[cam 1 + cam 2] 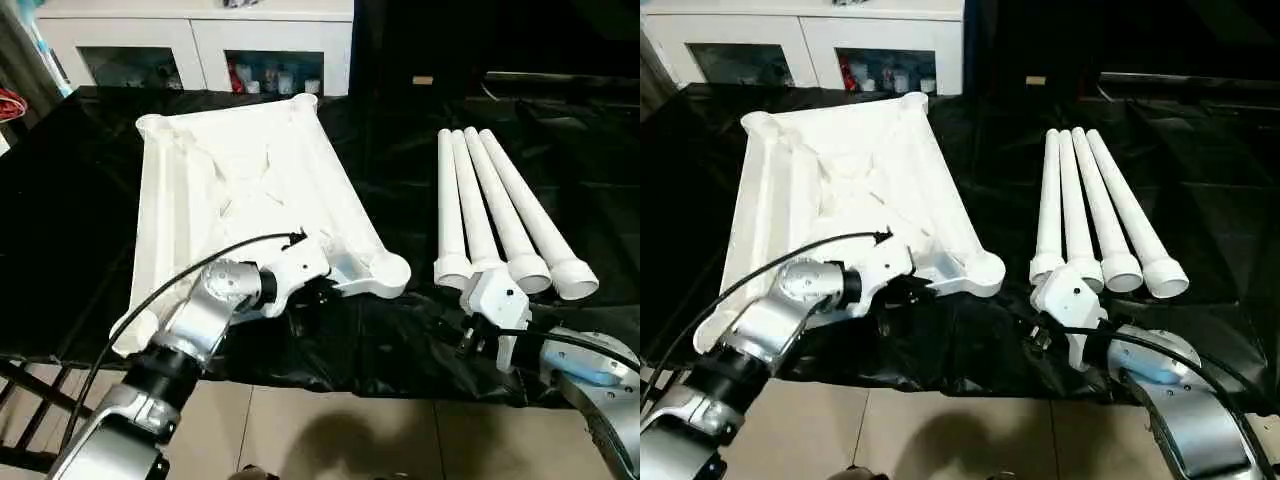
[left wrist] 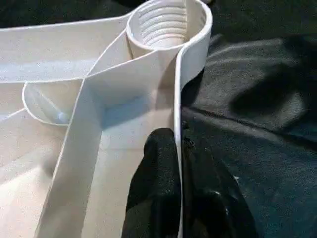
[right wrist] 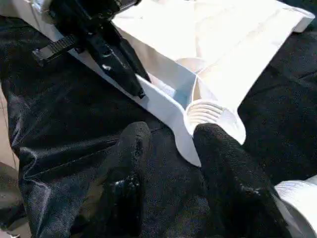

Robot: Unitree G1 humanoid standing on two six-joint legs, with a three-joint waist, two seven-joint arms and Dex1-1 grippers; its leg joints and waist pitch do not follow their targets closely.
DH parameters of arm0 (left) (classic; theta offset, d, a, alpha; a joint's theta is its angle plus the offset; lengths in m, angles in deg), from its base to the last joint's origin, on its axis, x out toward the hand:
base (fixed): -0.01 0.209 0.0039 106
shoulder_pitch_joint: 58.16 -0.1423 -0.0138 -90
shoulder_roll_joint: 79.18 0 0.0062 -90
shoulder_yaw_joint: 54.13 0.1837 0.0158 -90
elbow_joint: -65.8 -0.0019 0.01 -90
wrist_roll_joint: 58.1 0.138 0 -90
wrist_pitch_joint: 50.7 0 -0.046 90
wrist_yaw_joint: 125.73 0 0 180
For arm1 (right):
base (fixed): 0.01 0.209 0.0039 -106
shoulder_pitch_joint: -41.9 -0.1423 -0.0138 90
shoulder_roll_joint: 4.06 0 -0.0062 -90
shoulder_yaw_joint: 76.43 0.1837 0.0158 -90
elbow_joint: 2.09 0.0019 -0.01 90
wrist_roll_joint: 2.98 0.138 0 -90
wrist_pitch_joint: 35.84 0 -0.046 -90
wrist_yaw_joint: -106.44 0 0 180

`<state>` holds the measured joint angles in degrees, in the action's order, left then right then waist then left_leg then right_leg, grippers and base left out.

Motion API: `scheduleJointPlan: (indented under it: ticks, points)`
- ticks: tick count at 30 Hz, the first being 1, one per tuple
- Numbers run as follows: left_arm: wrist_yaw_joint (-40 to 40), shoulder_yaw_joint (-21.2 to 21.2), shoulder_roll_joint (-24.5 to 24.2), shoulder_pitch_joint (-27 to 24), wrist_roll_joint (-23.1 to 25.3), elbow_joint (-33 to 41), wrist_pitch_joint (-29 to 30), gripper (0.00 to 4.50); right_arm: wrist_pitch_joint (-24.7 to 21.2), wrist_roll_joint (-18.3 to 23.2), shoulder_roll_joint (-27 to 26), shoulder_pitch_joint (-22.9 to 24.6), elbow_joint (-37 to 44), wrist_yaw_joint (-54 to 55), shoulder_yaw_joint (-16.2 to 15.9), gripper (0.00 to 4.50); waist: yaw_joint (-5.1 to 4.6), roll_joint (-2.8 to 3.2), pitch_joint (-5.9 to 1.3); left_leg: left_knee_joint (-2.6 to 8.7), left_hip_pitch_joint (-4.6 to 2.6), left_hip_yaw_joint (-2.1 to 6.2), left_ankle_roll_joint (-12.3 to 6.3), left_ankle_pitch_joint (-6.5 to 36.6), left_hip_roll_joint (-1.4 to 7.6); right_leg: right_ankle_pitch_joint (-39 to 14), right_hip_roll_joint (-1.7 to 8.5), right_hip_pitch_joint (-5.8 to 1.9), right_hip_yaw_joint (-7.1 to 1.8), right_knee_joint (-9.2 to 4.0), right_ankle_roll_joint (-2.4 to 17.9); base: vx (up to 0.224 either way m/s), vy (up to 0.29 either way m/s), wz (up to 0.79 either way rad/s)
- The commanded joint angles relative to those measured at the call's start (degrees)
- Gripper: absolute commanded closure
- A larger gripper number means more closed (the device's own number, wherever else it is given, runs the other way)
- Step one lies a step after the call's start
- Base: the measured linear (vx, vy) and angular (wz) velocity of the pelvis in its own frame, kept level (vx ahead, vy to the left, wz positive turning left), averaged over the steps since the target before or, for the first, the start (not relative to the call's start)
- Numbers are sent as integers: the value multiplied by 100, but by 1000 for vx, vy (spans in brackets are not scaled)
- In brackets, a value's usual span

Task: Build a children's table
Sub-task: Move table base

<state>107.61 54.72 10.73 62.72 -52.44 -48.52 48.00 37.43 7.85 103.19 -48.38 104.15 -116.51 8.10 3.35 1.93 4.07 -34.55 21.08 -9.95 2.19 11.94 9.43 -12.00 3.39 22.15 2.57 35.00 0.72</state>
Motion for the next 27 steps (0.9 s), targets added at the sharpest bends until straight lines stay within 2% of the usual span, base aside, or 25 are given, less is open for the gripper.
scheduleJointPlan:
  ticks: [1, 4, 5, 6, 7, 9, 11, 12, 13, 16, 17, 19, 22, 25, 27]
  points:
    - [-124, -59, 11, -107, -82, 264, 20, 445, 55, -30, 4, -8, 13, 16, -12, 285, 35, -76, -366, 379, -16, 158, -711, 371, 395, -67, 534, -304, -284, -347, 1538, 0, 0, 0]
    - [-125, -80, -20, -142, -106, 382, 112, 445, 8, 7, -18, -28, 18, 45, 35, 285, 37, -80, -373, 379, -21, 156, -694, 391, 396, -103, 538, -308, -285, -346, 1535, 0, 0, 0]
    - [-228, -159, -122, -136, -60, 451, 114, 445, -155, 155, -101, -90, 55, 115, 152, 285, 38, -108, -376, 380, -18, 154, -700, 382, 392, -111, 535, -312, -283, -347, 1538, 0, 0, 0]
    - [-228, -159, -122, -136, -60, 451, 114, 445, -155, 155, -101, -90, 55, 115, 152, 285, 35, -92, -373, 382, -12, 158, -699, 395, 390, -169, 539, -304, -281, -348, 1532, 0, 0, 0]
    - [-363, -202, -236, -108, 61, 412, -54, 445, -246, 174, -180, -184, 65, 245, 206, 285, 29, -103, -376, 383, -14, 160, -678, 393, 384, -226, 527, -308, -274, -351, 1509, 0, 0, 0]
    - [-354, -236, -324, -113, 82, 432, -114, 445, -313, 166, -263, -295, 22, 368, 231, 285, 9, -95, -385, 379, -5, 163, -657, 339, 378, -154, 525, -311, -274, -334, 1495, 0, 0, 0]
    - [-337, -254, -370, -128, 81, 473, -120, 445, -352, 163, -312, -359, -17, 437, 247, 285, 4, -119, -403, 370, -12, 154, -665, 262, 373, -49, 523, -311, -278, -320, 1493, 0, 0, 0]
    - [-229, -365, -367, -127, -92, 529, 99, 445, -400, 143, -375, -449, -84, 540, 270, 285, -2, -112, -407, 367, -9, 156, -673, 165, 366, 62, 523, -312, -276, -290, 1528, 0, 0, 0]
    - [-164, -447, -367, -136, -213, 589, 192, 402, -430, 142, -423, -517, -140, 600, 286, 285, -5, -144, -415, 362, -10, 148, -685, 128, 362, 95, 520, -312, -273, -295, 1538, 0, 0, 0]
    - [-236, -517, -392, -173, -230, 724, 161, 390, -401, 67, -471, -636, -283, 674, 265, 285, 17, -150, -443, 334, -13, 138, -749, -76, 363, 323, 520, -310, -272, -251, 1594, 0, 0, 0]
    - [-130, -456, -451, -211, -258, 792, 192, 372, -390, 47, -463, -650, -300, 666, 242, 285, 47, -147, -453, 322, -21, 133, -806, -152, 378, 486, 518, -296, -272, -233, 1623, 0, 0, 0]
    - [-93, -431, -471, -233, -284, 827, 150, 353, -389, 32, -460, -659, -313, 672, 230, 285, 65, -155, -438, 329, -20, 127, -808, -93, 376, 420, 518, -290, -270, -241, 1613, 0, 0, 0]
    - [-64, -345, -480, -343, -314, 988, -140, 353, -384, -23, -470, -717, -377, 704, 220, 285, 103, -166, -421, 345, -35, 122, -719, 112, 391, 59, 526, -278, -276, -271, 1535, 0, 0, 0]
    - [-15, -382, -425, -371, -415, 1054, -100, 353, -405, -50, -473, -745, -410, 755, 230, 285, 144, -152, -408, 352, -48, 113, -576, 258, 387, -182, 518, -253, -286, -286, 1458, 0, 0, 0]
    - [-26, -444, -375, -372, -491, 1124, -115, 353, -499, -88, -480, -776, -441, 868, 256, 285, 176, -162, -402, 362, -58, 108, -465, 377, 375, -395, 517, -251, -293, -308, 1404, 0, 0, 0]
